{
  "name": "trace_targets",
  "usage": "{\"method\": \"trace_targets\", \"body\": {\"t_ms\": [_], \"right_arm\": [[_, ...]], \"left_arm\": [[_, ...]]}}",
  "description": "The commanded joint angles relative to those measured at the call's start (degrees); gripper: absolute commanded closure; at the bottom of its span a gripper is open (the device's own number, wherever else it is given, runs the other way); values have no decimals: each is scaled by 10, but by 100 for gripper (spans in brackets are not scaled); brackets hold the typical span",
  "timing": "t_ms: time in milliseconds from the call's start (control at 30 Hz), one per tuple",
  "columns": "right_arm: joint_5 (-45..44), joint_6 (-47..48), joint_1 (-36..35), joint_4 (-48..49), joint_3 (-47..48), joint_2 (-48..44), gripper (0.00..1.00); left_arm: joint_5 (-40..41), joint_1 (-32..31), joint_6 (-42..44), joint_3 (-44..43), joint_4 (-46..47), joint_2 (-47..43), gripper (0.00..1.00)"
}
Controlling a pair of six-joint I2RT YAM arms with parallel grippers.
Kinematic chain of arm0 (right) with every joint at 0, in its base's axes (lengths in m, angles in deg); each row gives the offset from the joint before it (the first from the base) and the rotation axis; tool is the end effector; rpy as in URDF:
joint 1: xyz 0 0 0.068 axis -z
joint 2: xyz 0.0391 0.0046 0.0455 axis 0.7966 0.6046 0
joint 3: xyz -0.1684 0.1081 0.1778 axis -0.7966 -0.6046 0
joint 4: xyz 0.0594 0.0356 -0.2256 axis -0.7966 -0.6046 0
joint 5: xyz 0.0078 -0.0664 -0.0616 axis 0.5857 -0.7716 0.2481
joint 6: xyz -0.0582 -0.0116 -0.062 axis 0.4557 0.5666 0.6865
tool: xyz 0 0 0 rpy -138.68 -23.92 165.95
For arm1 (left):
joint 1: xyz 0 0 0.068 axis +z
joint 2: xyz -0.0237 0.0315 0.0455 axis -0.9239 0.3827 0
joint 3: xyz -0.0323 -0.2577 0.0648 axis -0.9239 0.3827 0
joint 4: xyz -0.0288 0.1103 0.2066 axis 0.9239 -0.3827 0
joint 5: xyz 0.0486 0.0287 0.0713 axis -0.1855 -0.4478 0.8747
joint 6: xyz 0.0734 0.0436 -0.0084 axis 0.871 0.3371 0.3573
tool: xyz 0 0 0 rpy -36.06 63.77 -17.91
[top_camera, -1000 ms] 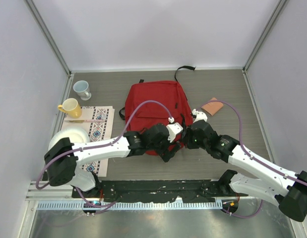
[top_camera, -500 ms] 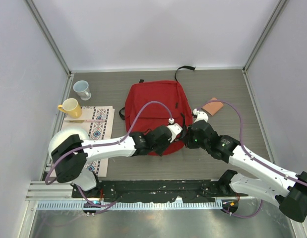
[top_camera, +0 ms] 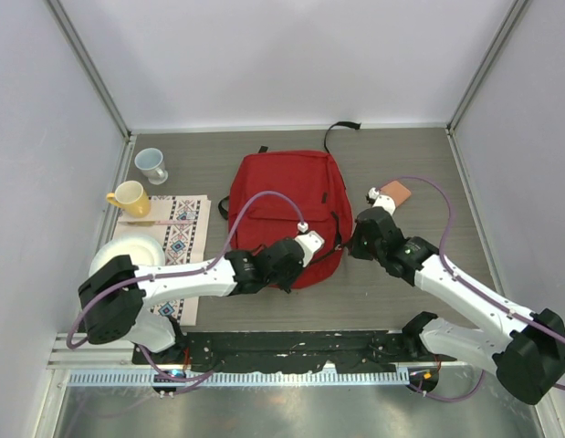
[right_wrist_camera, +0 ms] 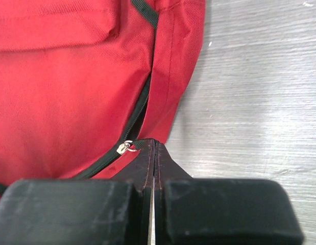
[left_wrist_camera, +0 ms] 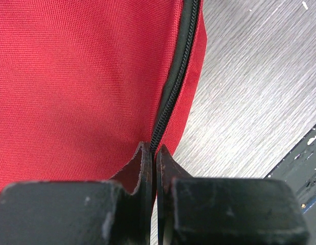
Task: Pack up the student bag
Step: Zip the student bag at the center of the board.
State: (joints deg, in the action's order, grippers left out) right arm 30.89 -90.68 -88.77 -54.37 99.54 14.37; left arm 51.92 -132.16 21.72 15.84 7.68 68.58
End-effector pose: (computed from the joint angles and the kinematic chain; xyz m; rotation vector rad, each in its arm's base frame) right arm 0.1823 0.1098 0.2170 0.1375 2.3465 0.3477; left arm 0.1410 -0.2688 0.1899 0.9536 2.2446 -0.4491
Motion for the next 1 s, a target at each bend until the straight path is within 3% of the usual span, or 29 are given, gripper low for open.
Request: {"method": "trace_targets", "body": {"t_ms": [0, 100, 167, 200, 267, 300, 500, 733, 967], "right_arm": [[-40, 26, 38, 41, 36, 15, 99], [-26, 31, 55, 54, 42, 22, 99], [-10, 33, 55, 64, 42, 23, 99], [-3, 33, 54, 67, 41, 22, 99], [21, 31, 55, 79, 30, 15, 99], [29, 30, 55, 80, 27, 12, 99], [74, 15, 54, 83, -16, -36, 99], [93, 17, 52, 58, -42, -76, 99], [78, 19, 53, 52, -45, -87, 99]], "left_arm": [[-13, -13, -28, 24, -26, -33, 100], [-8, -18, -37, 37, -22, -42, 96], [-3, -18, -41, 40, -22, -50, 77], [3, -18, -42, 39, -18, -50, 54], [10, -18, -42, 33, -14, -57, 43], [14, -18, -42, 30, -6, -60, 30], [31, -18, -29, -16, 53, -57, 2], [2, -18, -3, -110, 86, 35, 0], [-26, -18, -12, -146, 85, 110, 3]]}}
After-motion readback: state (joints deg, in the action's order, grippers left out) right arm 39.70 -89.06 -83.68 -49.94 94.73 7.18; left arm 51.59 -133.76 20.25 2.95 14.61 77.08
